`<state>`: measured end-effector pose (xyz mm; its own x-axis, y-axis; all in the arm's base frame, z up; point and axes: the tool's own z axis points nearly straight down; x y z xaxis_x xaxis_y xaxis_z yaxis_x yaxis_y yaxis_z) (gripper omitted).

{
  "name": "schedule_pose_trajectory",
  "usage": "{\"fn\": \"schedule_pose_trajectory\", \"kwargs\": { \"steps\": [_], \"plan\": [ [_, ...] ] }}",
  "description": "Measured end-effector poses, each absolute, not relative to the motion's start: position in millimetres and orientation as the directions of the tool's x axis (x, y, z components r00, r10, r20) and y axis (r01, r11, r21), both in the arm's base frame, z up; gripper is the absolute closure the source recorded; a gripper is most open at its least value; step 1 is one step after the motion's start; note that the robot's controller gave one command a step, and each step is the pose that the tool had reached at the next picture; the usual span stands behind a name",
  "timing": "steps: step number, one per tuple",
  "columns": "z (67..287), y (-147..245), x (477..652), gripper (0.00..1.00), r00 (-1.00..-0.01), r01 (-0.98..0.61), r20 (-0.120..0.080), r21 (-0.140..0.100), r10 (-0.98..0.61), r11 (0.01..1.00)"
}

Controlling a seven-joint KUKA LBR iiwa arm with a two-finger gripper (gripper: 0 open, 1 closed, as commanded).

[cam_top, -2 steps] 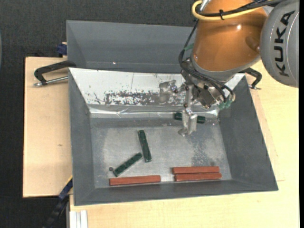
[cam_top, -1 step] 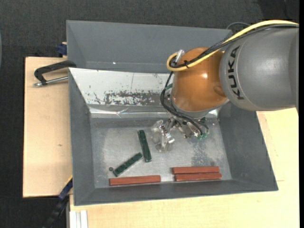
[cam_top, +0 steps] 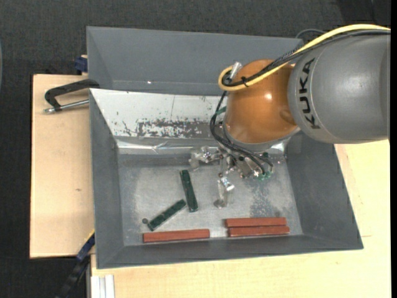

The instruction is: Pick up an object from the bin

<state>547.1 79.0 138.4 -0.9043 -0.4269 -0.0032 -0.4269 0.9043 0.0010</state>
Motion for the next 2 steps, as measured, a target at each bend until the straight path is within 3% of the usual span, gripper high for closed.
{"fn": "schedule_pose_trajectory", "kwargs": {
  "steps": [2],
  "plan": [
    [131.8, 89.0, 546.4, 0.00, -0.887, -0.462, -0.003, -0.002, -0.462, 0.887]
  ]
}}
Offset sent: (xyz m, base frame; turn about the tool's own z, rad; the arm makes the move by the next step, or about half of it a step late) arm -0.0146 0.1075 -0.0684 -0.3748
